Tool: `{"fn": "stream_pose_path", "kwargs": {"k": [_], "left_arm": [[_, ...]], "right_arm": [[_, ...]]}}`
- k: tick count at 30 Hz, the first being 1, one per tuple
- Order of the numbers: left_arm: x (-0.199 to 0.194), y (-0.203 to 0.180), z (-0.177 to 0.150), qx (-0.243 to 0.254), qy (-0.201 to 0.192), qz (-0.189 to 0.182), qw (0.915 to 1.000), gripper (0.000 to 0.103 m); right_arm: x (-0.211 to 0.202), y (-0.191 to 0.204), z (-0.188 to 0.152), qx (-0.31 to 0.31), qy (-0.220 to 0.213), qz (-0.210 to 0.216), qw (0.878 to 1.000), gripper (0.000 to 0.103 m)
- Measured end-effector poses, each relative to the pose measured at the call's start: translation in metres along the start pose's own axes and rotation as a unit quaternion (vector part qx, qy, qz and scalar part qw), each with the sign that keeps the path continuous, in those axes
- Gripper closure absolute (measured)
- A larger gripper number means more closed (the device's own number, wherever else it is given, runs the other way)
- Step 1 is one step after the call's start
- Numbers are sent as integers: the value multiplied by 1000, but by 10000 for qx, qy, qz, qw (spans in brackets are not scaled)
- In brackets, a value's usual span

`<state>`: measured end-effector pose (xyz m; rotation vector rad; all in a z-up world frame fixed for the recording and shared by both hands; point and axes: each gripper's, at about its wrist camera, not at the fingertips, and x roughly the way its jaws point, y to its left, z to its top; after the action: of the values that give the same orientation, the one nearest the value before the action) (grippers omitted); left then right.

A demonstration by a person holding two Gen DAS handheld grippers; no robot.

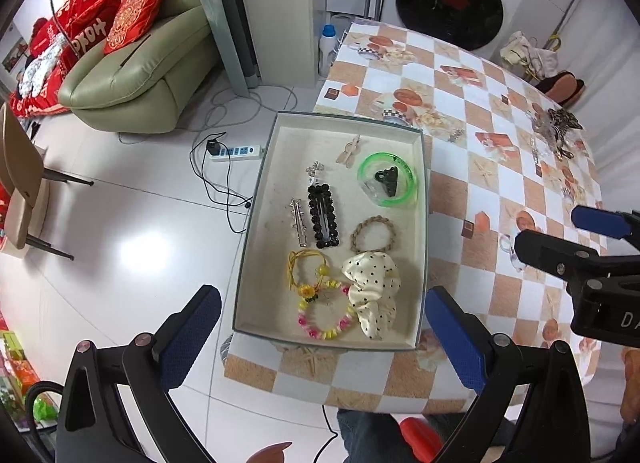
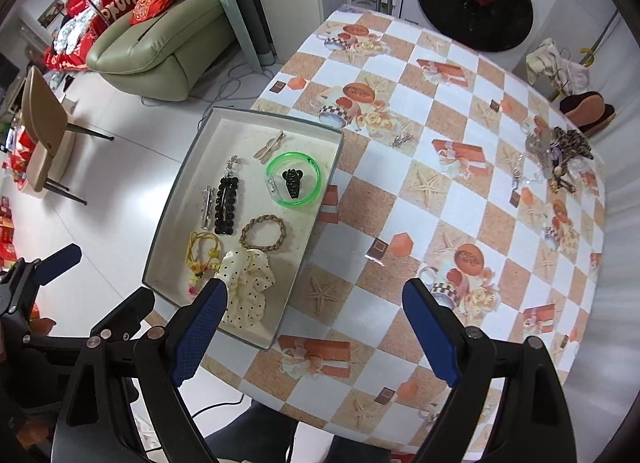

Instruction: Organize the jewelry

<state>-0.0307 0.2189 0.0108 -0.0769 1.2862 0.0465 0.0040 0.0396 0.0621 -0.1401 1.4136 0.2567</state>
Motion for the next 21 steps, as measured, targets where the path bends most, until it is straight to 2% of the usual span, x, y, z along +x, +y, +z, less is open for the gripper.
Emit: {"fn": "stream_pose_path", "kwargs": {"k": [9, 21], "left_arm": [[-18, 0, -7, 38, 17, 86, 10000, 0], [-19, 1, -5, 39, 21, 148, 9999, 0]], "right_arm": [[-25, 1, 0, -10, -228, -144, 9996, 12], [-27, 9, 4, -178, -212, -228, 9994, 12]]}}
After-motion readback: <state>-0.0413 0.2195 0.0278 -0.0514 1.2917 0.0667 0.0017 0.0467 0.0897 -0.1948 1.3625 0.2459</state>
